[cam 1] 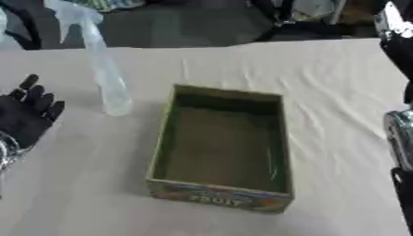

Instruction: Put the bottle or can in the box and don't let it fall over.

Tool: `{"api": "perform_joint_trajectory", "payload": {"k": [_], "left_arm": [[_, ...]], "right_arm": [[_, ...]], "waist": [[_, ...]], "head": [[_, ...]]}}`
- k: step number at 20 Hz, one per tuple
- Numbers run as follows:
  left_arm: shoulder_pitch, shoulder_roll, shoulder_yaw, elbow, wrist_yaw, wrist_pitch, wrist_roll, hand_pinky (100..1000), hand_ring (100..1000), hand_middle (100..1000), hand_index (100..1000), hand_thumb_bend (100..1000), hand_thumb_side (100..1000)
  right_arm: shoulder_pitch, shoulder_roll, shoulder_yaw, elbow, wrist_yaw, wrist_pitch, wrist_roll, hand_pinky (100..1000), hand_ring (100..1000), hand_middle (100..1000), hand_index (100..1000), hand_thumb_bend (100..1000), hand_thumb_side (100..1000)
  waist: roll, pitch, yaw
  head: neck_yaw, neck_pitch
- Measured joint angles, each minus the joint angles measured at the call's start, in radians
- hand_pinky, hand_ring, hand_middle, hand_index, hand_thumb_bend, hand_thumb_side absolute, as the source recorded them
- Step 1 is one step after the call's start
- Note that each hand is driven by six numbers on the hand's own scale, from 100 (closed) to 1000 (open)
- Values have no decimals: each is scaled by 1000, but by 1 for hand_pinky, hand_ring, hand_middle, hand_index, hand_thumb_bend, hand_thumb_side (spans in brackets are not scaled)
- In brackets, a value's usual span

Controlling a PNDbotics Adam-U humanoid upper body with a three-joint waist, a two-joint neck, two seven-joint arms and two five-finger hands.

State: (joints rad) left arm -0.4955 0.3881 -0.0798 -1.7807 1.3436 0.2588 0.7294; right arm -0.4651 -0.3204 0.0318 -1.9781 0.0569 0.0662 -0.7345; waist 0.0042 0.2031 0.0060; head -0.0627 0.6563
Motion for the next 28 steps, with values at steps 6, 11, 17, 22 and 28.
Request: {"api": "perform_joint_trajectory", "payload": {"k": [6,11,17,22,28], "left_arm": [[-61,-33,-8,75,22,1,-5,100,100,146,1000,652,1000],[-115,-56,-16,128,8,-13,-17,100,100,159,1000,683,1000],[-160,-82,-34,178,-18,-26,-20,100,100,152,1000,676,1000],[-208,-92,-40,225,-32,-34,-24,100,100,159,1000,682,1000],[-255,-98,-40,282,-56,-49,-36,100,100,163,1000,680,1000]], "right_arm": [[0,0,0,0,0,-1,1,827,602,793,801,688,179],[0,0,4,0,-1,-2,2,827,602,793,801,687,179],[-1,2,6,0,-1,-2,5,827,602,793,801,687,179],[-6,8,12,0,-5,-3,10,828,602,793,801,687,179],[-11,10,13,0,-8,-5,13,828,602,793,801,687,178]], "waist": [[0,0,-6],[0,0,-10],[0,0,-17],[0,0,-26],[0,3,-36]], "head": [[5,0],[12,0],[22,0],[31,0],[45,-3]]}}
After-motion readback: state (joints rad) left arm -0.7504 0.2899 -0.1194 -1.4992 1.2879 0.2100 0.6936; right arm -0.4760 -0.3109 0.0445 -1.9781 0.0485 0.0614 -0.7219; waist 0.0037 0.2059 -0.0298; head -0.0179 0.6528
